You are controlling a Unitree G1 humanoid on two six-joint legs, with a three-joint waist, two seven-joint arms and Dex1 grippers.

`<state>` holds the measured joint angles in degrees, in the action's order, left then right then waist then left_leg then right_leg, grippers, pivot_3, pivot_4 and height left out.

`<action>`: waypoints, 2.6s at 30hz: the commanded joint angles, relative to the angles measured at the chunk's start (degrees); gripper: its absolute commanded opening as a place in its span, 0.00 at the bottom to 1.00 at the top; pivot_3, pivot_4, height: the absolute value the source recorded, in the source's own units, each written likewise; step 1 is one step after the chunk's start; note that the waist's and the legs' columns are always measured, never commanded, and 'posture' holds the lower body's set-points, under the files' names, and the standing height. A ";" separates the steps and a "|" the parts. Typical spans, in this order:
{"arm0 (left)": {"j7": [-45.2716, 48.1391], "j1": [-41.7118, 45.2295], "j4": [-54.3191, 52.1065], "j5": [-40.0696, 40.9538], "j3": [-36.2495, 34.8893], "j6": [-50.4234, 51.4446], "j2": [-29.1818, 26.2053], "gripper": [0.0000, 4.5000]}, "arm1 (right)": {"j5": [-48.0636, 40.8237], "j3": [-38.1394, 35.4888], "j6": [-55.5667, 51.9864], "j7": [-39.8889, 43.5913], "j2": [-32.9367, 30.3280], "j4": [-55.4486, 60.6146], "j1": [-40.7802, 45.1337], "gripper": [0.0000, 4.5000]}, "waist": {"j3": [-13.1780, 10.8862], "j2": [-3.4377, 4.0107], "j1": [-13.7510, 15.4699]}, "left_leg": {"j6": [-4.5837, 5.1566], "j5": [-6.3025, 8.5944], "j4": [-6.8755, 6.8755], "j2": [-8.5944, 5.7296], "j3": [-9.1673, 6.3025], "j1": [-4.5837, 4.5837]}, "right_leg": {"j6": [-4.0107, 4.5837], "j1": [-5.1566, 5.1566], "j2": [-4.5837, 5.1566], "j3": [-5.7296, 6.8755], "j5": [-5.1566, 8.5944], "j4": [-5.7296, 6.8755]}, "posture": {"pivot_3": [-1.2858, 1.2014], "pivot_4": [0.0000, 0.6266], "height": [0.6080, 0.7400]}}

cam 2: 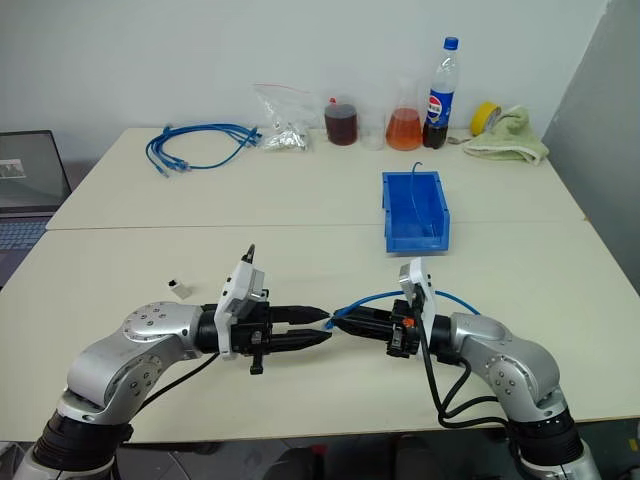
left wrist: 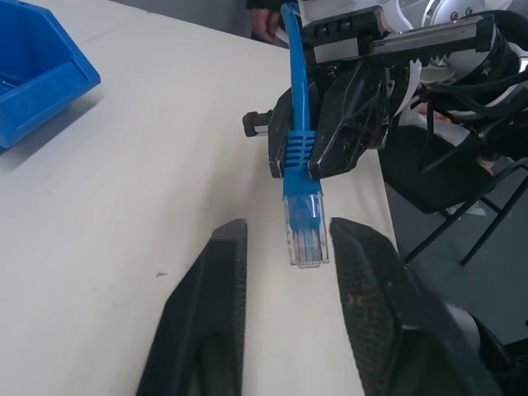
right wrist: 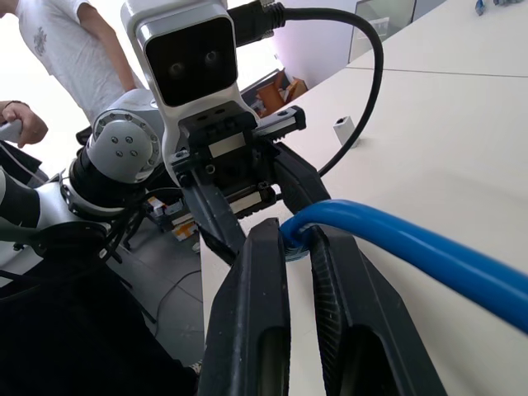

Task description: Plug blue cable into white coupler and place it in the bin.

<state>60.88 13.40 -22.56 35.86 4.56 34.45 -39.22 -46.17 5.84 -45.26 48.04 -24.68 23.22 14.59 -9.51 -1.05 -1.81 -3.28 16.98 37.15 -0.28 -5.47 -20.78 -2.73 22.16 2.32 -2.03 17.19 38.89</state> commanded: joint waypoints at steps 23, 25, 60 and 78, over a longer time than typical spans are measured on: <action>-7.12 -12.92 -5.21 -4.81 -6.92 -8.34 -0.45 1.00 | 5.44 -0.80 6.57 3.33 -3.06 -1.85 0.66 0.02 | -0.02 0.02 -0.03 | 0.00 0.00 -0.04 0.03 0.02 -0.01 | 0.00 0.03 0.01 -0.06 0.00 -0.03 | 0.52 0.24 1.00; -9.10 -15.30 -6.13 -5.19 -8.41 -9.13 0.15 1.00 | 5.63 -0.96 6.74 3.55 -3.36 -1.91 0.42 0.02 | -0.02 0.03 0.03 | 0.00 0.00 -0.06 0.01 0.02 -0.01 | 0.00 0.04 0.02 -0.06 0.00 -0.03 | 0.52 0.24 1.00; -27.14 -20.23 24.59 -17.61 -29.55 -23.03 1.61 1.00 | 10.81 3.91 11.36 8.25 -3.11 -5.97 3.98 0.02 | -0.03 -0.02 0.00 | 0.00 0.00 -0.09 0.01 -0.04 -0.01 | 0.01 0.05 0.06 0.11 0.00 -0.04 | 0.52 0.24 1.00; -19.16 -1.16 44.01 -21.69 -20.93 -22.65 -4.10 1.00 | 11.44 4.46 11.39 7.99 -2.50 -5.81 4.96 0.02 | -0.03 -0.02 -0.03 | -0.01 0.00 -0.09 0.01 -0.08 -0.03 | 0.02 0.09 0.07 0.14 0.00 -0.01 | 0.52 0.24 1.00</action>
<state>40.94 10.83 20.35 14.87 -16.45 13.06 -41.91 -34.60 10.53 -34.82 55.41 -27.33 15.97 18.75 -9.53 -1.06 -1.84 -3.29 16.98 37.06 -0.28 -5.53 -20.81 -2.71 22.25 2.40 -1.91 17.19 38.89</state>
